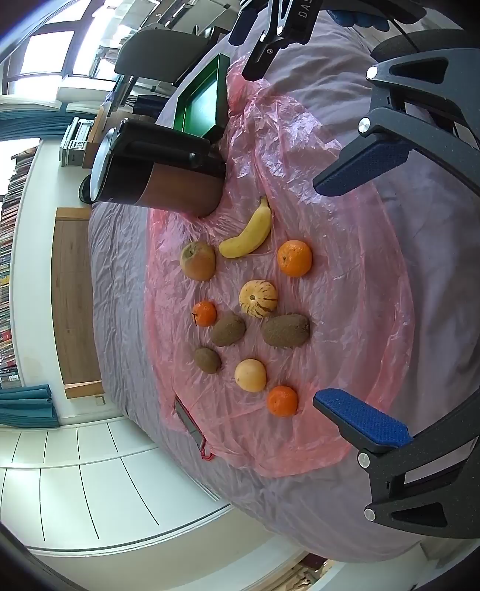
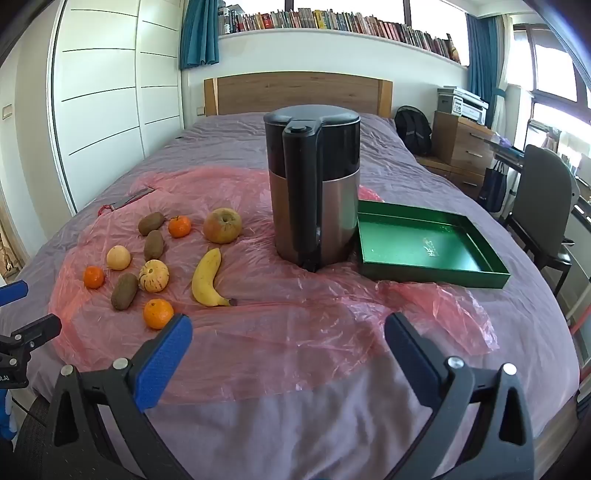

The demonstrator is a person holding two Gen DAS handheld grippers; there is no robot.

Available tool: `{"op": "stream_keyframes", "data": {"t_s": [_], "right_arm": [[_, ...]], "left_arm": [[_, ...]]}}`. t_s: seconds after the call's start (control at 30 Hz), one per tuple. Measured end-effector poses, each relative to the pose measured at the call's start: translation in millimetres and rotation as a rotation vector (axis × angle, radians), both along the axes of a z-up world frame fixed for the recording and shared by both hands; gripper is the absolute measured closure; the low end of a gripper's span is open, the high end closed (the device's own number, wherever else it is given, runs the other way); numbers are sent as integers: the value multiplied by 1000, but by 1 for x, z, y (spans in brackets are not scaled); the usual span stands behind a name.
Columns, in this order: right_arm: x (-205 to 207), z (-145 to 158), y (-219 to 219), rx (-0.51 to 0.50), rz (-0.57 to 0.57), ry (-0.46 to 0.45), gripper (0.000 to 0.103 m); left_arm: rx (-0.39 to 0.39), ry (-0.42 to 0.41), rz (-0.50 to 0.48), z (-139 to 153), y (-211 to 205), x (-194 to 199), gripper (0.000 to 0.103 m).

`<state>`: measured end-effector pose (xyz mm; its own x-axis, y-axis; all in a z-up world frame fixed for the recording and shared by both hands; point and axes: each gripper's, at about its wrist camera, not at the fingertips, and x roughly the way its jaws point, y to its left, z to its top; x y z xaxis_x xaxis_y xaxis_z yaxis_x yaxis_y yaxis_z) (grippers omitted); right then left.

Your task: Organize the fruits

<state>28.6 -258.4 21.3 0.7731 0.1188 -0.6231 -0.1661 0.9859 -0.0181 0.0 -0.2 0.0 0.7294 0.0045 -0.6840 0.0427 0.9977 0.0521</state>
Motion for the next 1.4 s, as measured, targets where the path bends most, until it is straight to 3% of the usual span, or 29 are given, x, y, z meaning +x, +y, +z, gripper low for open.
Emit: {"op": "stream_keyframes", "data": {"t_s": [1.4], "right_arm": [[0, 1, 0, -6, 0, 4, 0]], "left_arm": [[-38, 5, -2, -4, 1, 0, 1]]}}
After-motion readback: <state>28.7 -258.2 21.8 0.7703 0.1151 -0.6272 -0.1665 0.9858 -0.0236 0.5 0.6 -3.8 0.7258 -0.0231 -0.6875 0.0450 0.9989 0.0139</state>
